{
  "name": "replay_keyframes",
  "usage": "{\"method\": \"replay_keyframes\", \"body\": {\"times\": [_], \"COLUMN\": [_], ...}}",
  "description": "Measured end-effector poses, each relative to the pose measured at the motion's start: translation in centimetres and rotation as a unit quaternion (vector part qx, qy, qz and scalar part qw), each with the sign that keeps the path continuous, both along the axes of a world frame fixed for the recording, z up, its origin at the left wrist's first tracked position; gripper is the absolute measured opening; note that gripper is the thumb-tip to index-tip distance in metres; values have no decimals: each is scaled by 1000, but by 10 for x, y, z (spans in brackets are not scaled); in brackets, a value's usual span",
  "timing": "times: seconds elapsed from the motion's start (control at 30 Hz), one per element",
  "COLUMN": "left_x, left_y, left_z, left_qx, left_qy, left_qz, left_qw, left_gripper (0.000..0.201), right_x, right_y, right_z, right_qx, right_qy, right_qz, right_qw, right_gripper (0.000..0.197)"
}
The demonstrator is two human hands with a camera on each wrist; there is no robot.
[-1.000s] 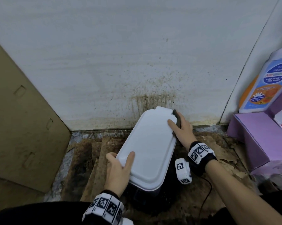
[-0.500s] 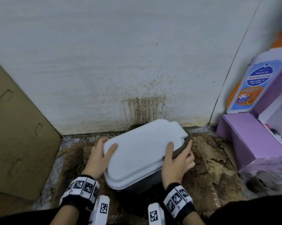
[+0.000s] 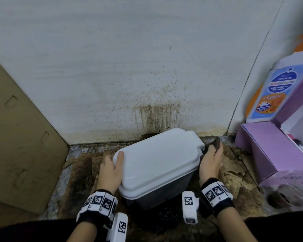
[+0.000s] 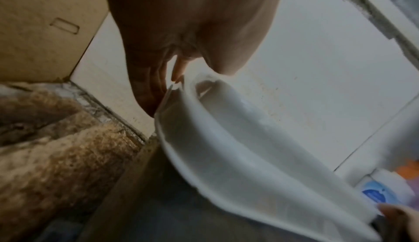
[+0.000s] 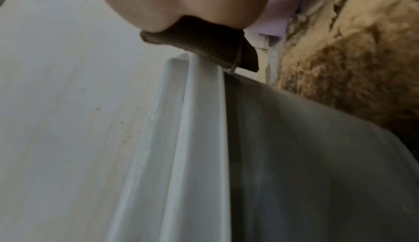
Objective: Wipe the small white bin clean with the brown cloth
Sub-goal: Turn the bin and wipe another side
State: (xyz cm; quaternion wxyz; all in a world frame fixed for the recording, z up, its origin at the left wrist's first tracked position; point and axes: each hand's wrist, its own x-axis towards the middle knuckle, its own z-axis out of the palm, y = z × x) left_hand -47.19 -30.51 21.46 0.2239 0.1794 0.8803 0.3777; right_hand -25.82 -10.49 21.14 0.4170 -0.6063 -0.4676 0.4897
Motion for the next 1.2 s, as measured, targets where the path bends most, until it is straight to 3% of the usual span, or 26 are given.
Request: {"method": "replay_keyframes", "body": {"times": [0.07, 0.17, 0.3, 0.4, 0.5, 0.63, 0.73, 0.9, 0.97, 1.03, 1.1, 1.2], "left_x": [8, 20, 27, 29, 21, -2, -13, -22, -20, -7, 11, 39], "left_y": [-3, -9, -10, -8, -5, 3, 6, -4, -5, -2, 8, 29], "left_z": [0, -1, 2, 7, 11, 17, 16, 8, 11, 23, 41, 66], "left_qx": [-15, -34, -15, 8, 40, 57, 68, 5, -60, -116, -74, 20], "left_qy": [-24, -23, -24, -11, 2, -7, -17, -27, 15, 136, 237, 269], "left_qz": [27, 4, -14, -16, -34, -78, -113, -130, -121, -71, -71, -195], "left_qw": [999, 999, 1000, 1000, 999, 995, 991, 991, 991, 981, 966, 943], "left_gripper": [78, 94, 89, 83, 78, 79, 70, 82, 91, 89, 81, 66], "right_x": [-2, -2, 2, 9, 21, 31, 33, 35, 36, 34, 28, 15], "right_y": [22, 37, 35, 28, 13, -14, -22, -29, -30, -33, -38, -49], "right_z": [0, 2, 10, 8, 0, -11, -9, -4, -1, 4, 11, 25], "right_qx": [6, 14, 39, 48, 54, 39, 49, 46, 43, 41, 50, 39], "right_qy": [-20, 10, 39, 53, 73, 39, 26, 39, 55, 80, 107, 138], "right_qz": [67, 192, 267, 249, 180, 94, 90, 119, 114, 115, 134, 181], "right_qw": [997, 981, 962, 966, 980, 994, 994, 991, 991, 989, 984, 973], "right_gripper": [53, 45, 35, 36, 36, 43, 45, 43, 41, 37, 32, 27]}}
